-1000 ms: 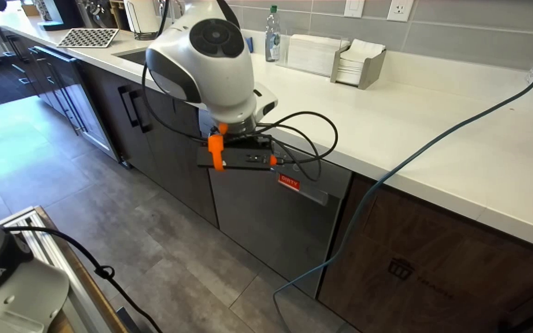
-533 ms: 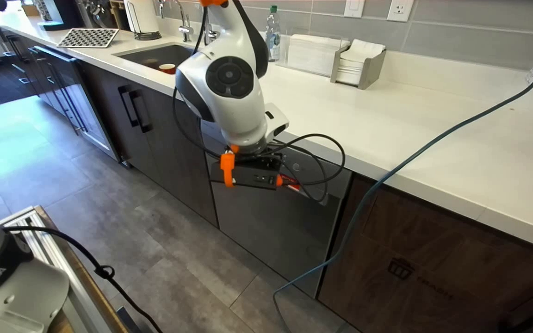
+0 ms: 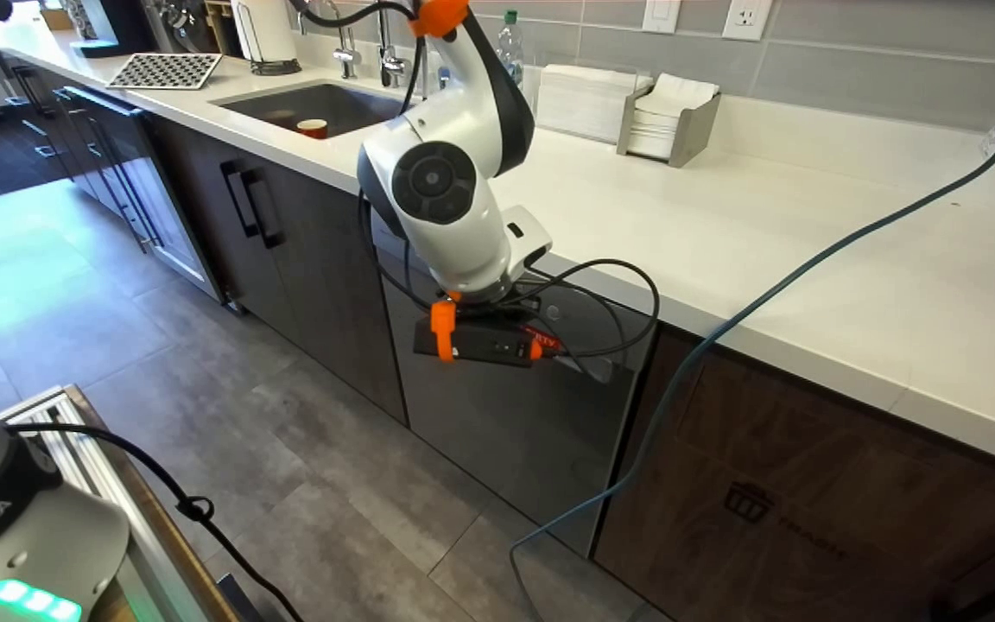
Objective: Press a button on the dishwasher
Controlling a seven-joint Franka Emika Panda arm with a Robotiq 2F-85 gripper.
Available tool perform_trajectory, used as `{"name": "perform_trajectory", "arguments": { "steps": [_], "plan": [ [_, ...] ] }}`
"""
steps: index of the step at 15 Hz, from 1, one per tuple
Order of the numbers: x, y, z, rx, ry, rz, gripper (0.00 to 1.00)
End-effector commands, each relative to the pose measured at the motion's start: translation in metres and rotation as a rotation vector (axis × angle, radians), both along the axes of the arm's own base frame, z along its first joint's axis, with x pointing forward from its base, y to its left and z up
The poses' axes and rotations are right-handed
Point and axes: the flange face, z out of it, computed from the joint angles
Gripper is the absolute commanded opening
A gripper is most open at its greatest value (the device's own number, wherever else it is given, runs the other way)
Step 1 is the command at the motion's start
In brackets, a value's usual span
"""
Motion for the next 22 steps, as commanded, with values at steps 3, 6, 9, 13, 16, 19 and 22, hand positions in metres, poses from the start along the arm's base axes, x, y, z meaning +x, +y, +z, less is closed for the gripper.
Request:
{"name": "perform_trajectory", "arguments": {
  "steps": [3,6,9,13,16,19,22],
  "plan": [
    [0.008,-0.001,-0.011,-0.070,-0.059,0.045,0.00],
    [0.010,0.002,-0.013,-0.109,-0.087,0.086,0.00],
    [0.011,0.006,-0.014,-0.142,-0.114,0.118,0.00],
    [0.024,0.006,-0.005,-0.162,-0.136,0.122,0.00],
    [0.025,0.008,-0.008,-0.176,-0.143,0.129,0.00],
    [0.020,0.009,-0.015,-0.185,-0.129,0.120,0.00],
    [0.020,0.010,-0.018,-0.195,-0.133,0.104,0.00]
  ]
}}
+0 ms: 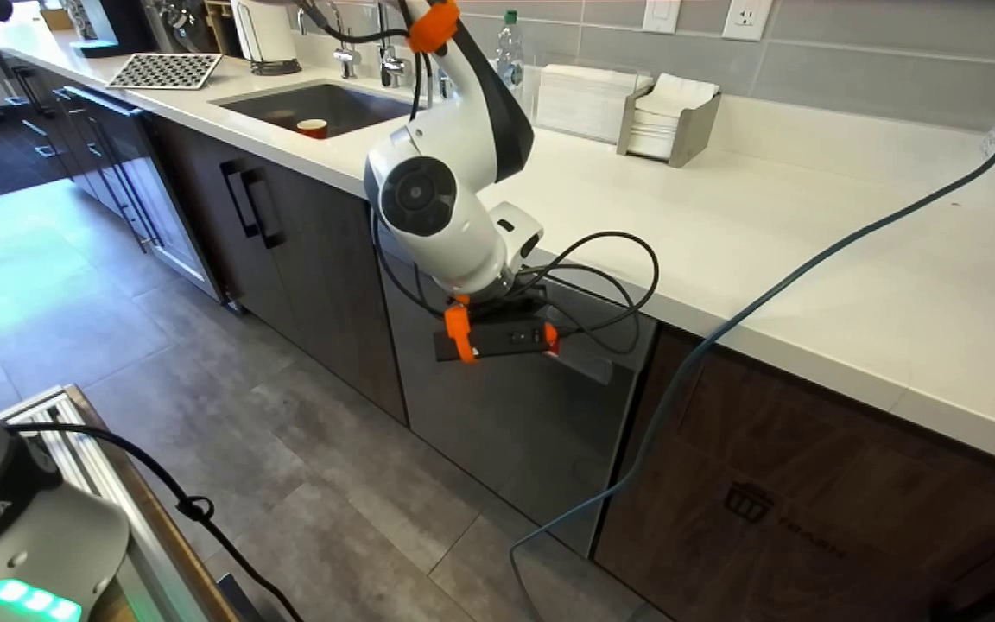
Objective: Press a button on the dishwasher
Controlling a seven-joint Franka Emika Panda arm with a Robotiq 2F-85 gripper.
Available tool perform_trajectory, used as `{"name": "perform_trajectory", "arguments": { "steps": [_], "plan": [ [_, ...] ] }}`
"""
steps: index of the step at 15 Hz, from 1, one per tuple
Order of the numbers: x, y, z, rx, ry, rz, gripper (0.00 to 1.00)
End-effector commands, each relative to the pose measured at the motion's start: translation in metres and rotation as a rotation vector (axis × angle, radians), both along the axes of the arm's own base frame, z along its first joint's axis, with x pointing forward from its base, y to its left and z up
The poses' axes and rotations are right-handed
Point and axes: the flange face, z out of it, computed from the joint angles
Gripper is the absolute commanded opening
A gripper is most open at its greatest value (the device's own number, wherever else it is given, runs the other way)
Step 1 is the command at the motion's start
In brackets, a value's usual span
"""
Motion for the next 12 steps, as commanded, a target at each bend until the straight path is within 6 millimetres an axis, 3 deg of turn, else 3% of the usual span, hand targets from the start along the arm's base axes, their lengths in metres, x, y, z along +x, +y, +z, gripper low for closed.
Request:
{"name": "perform_trajectory", "arguments": {
  "steps": [1,12],
  "plan": [
    [0.0045,-0.0007,-0.0058,-0.028,-0.033,-0.011,0.00],
    [0.0068,0.0027,-0.0088,-0.022,-0.088,-0.061,0.00]
  ]
}}
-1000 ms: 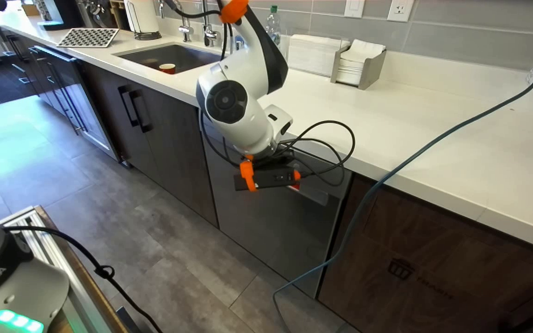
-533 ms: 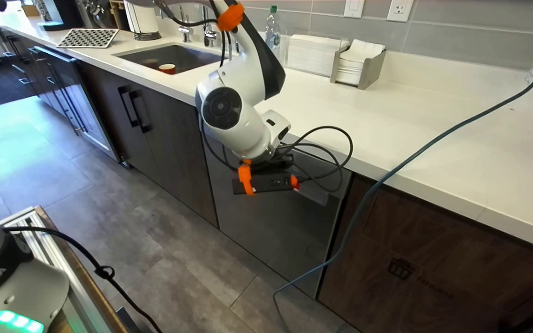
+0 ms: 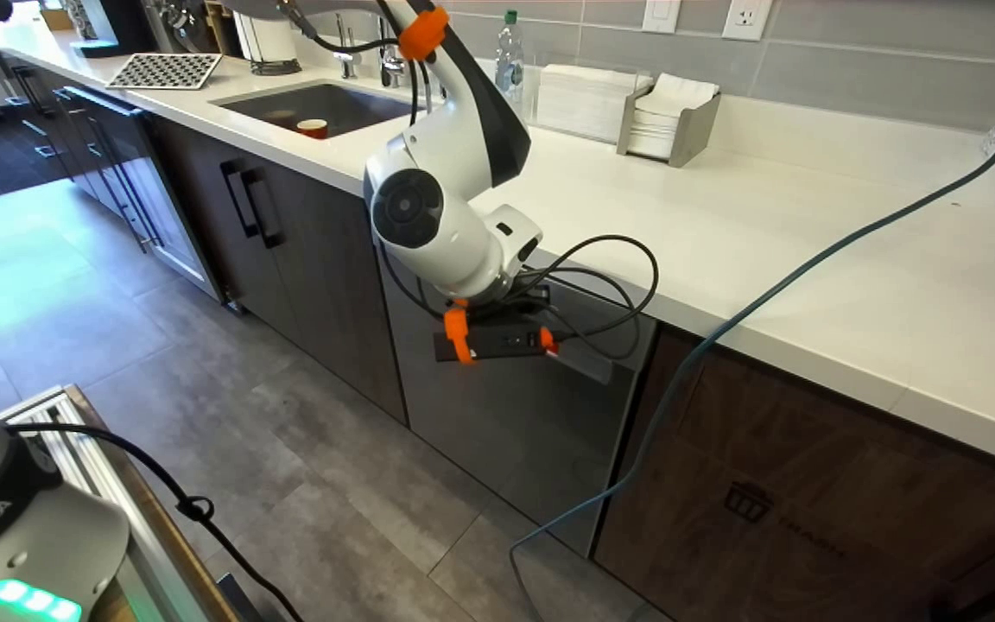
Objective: Press a button on the dishwasher
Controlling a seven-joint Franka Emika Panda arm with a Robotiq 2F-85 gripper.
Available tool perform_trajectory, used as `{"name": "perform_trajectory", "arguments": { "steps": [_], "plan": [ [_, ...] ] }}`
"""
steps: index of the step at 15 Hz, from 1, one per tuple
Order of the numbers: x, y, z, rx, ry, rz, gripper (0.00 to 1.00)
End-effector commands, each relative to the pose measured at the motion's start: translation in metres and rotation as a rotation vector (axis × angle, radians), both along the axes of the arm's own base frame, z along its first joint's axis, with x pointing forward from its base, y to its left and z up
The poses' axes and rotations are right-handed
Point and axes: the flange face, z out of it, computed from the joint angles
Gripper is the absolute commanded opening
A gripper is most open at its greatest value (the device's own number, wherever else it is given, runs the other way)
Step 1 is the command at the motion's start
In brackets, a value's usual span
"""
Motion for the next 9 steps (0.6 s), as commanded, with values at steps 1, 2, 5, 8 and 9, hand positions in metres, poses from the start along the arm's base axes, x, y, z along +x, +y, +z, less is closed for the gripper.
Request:
{"name": "perform_trajectory", "arguments": {
  "steps": [1,2,5,8,9],
  "plan": [
    [0.0026,-0.0001,-0.0043,-0.026,-0.030,-0.001,0.00],
    [0.0027,-0.0002,-0.0049,-0.025,-0.032,-0.004,0.00],
    [0.0024,-0.0016,-0.0059,-0.029,-0.037,-0.016,0.00],
    [0.0030,-0.0018,-0.0057,-0.025,-0.043,-0.020,0.00],
    [0.0033,-0.0014,-0.0053,-0.025,-0.044,-0.021,0.00]
  ]
}}
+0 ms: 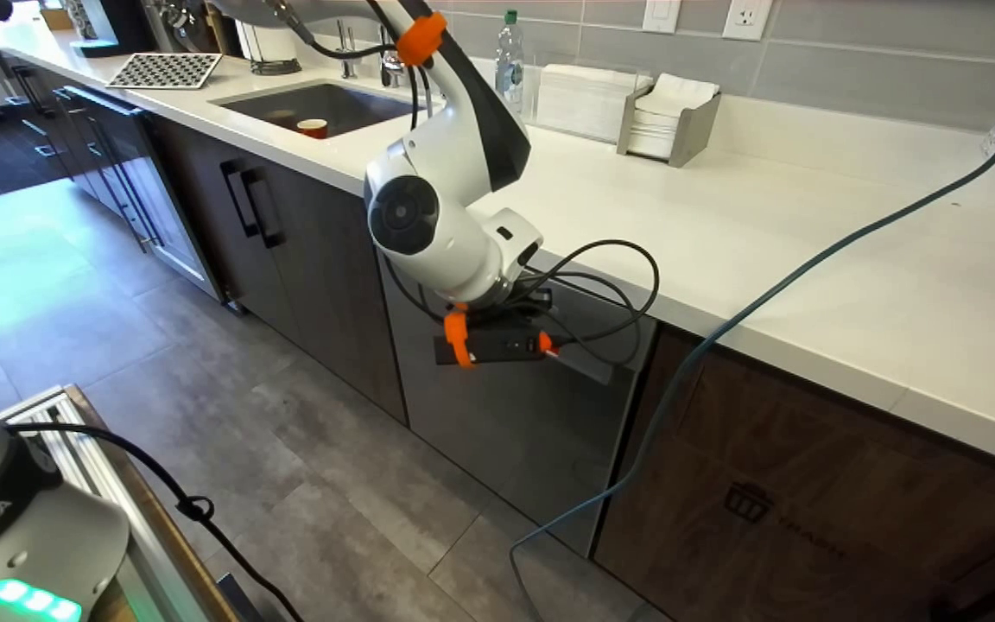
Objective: Press a button on the dishwasher
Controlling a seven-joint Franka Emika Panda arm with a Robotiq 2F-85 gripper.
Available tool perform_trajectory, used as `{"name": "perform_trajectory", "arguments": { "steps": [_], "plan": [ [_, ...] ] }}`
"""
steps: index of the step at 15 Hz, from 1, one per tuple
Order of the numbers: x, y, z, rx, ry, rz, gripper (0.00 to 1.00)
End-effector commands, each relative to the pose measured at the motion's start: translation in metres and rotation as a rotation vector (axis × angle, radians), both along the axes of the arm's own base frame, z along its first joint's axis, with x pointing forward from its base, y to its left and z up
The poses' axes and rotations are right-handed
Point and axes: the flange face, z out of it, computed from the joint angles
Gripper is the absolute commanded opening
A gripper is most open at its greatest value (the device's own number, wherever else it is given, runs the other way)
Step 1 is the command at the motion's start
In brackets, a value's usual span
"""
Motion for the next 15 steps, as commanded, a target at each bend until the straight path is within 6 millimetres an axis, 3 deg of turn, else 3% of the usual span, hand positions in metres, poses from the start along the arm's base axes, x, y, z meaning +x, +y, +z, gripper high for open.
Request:
{"name": "perform_trajectory", "arguments": {
  "steps": [1,15],
  "plan": [
    [0.0045,0.0010,-0.0021,-0.019,-0.029,0.007,0.00],
    [0.0099,-0.0007,-0.0048,0.003,-0.045,-0.002,0.00]
  ]
}}
